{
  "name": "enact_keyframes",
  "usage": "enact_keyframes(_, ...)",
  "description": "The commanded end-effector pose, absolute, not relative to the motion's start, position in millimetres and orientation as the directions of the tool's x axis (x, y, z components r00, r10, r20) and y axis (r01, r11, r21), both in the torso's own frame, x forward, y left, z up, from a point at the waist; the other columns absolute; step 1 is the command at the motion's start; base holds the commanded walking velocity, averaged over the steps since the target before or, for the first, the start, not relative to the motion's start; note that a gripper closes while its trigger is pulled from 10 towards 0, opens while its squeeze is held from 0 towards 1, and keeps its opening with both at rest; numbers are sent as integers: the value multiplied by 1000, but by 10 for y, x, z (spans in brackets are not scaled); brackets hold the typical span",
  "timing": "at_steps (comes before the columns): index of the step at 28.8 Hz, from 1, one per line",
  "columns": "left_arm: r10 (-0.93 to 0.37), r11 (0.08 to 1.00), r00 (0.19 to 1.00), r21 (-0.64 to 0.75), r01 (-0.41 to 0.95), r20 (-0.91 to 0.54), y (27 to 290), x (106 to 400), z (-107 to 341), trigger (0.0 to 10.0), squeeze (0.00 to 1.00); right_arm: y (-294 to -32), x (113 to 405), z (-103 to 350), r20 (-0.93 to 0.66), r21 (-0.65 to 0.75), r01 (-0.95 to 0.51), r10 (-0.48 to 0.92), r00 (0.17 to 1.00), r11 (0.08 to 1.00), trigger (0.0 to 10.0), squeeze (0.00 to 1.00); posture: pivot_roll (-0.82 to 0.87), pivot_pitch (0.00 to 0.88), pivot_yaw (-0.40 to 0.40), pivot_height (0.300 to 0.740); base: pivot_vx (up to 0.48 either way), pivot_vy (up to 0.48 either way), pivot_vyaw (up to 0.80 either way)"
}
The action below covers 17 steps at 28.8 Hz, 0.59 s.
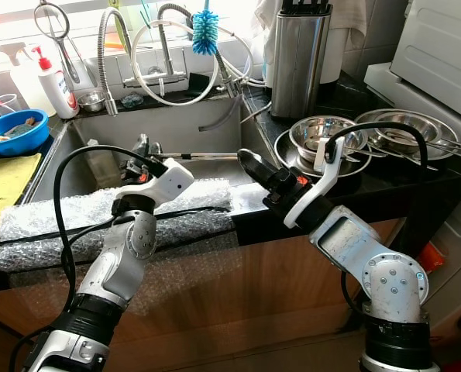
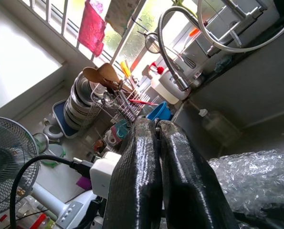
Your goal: Kitchen organization
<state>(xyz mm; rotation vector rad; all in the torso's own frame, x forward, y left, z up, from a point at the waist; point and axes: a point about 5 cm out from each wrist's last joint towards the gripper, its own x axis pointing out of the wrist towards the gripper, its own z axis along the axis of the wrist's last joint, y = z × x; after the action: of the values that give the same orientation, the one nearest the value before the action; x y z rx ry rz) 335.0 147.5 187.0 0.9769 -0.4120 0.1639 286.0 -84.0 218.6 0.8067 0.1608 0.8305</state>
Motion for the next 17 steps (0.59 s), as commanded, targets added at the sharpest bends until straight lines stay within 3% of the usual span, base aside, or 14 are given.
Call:
enact_keyframes(1,-49,534,911,782,-322,409,1514,3366,1894,0,0,-821,2849,2226,176,672,-613,714,678,416,10000,0,19,0,85,740,0,0,0)
enact_keyframes(6,-52,532,911,784,-320,408,1513,3365,1894,0,0,-843,2884,2231,178,660,-606,691,700,444,10000,0,21,0,86,740,0,0,0)
enact_keyframes(11,-57,532,908,782,-325,416,1509,3363,1903,0,0,-922,2997,2207,162,665,-544,612,774,512,10000,0,22,0,86,740,0,0,0)
enact_keyframes(12,-56,532,908,782,-325,416,1509,3363,1903,0,0,-934,3004,2202,162,673,-537,606,779,509,10000,118,23,0,85,740,0,0,0)
enact_keyframes(13,-56,533,908,782,-325,415,1509,3362,1902,0,0,-942,3009,2198,162,678,-532,602,782,507,10000,1000,23,0,85,740,0,0,0)
enact_keyframes(17,-55,533,909,782,-324,414,1511,3362,1900,0,0,-967,3024,2189,156,683,-513,583,797,519,10000,1000,21,0,85,740,0,0,0)
